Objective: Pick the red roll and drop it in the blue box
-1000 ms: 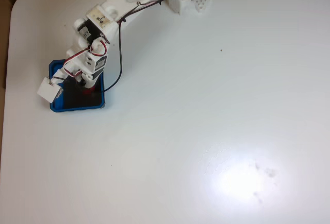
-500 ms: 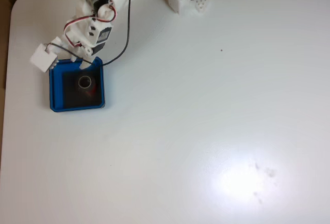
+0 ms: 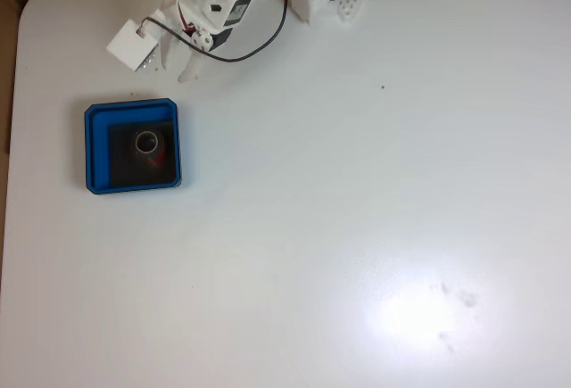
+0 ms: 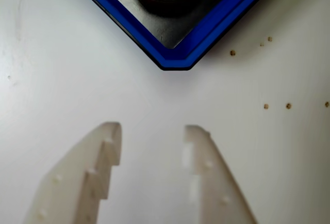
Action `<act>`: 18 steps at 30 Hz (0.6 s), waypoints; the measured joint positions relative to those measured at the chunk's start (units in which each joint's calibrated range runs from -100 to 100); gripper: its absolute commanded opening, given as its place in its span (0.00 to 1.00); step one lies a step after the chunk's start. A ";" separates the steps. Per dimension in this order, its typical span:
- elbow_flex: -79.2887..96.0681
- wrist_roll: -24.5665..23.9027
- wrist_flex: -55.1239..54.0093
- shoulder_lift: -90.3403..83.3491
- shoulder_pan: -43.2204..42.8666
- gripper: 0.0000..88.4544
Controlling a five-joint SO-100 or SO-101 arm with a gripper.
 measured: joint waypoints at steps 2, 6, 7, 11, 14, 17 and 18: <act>7.00 0.00 -5.50 -4.74 0.00 0.13; 22.96 0.08 -16.01 -15.75 0.00 0.13; 26.82 0.08 -18.14 -18.80 0.00 0.13; 40.54 0.08 -22.41 -32.09 0.00 0.13; 47.44 0.08 -22.99 -41.15 0.00 0.13; 52.65 0.08 -23.07 -48.77 -0.10 0.13; 54.26 0.08 -23.07 -51.06 -0.20 0.13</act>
